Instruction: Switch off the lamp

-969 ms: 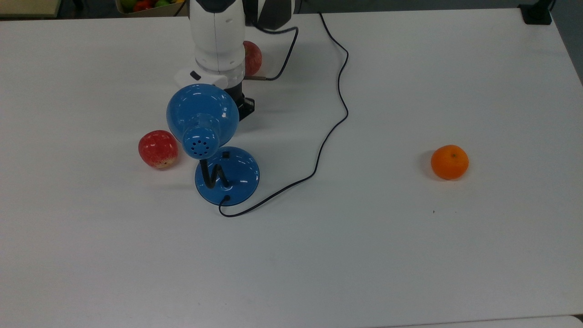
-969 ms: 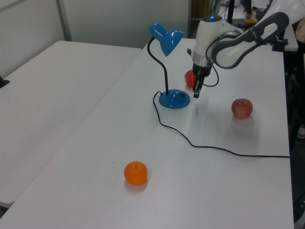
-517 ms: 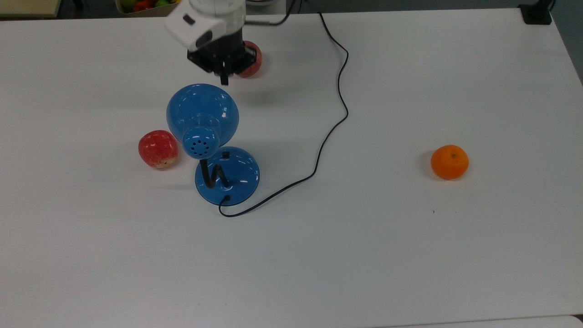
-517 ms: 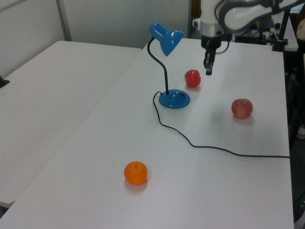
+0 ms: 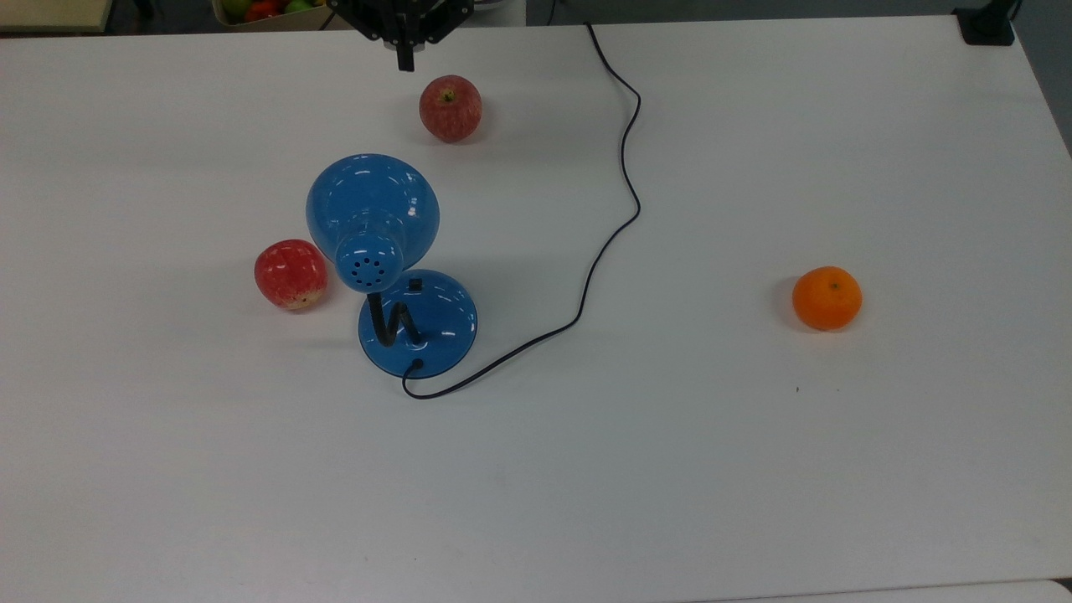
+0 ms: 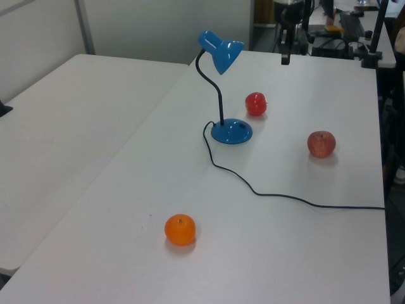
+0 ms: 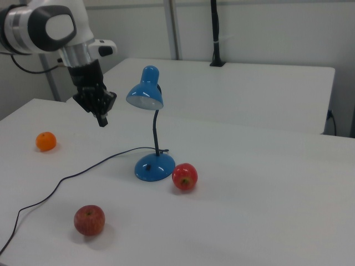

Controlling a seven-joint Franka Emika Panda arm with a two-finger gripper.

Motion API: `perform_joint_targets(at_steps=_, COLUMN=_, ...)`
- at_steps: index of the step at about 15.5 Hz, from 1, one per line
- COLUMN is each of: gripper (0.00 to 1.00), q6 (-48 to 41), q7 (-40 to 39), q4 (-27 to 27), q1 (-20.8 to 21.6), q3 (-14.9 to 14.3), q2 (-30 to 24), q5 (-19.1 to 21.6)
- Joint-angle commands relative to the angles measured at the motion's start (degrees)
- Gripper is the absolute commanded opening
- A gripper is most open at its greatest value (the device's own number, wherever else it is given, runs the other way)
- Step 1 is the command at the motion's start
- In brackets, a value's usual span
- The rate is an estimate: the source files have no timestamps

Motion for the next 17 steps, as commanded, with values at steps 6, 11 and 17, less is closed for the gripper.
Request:
perform_joint_targets(at_steps=6, gripper=0.68, q6=-3.74, q7=-0.43, q4=1.22, q1=1.09, q3=-0.38, q2=-1.26, q5=-0.89)
perform_joint_targets(at_steps=11, gripper=1.00, q6=-3.83, q7=-0.26, q4=1.13, q1=1.09, q3=-0.38, q2=-1.61, q5=-2.48)
perform_joint_targets(at_steps=17, gripper=1.00, q6=-4.35, q7=1.41, q4=1.22, q1=1.09, q3=-0.47, q2=-2.14, q5=-2.39)
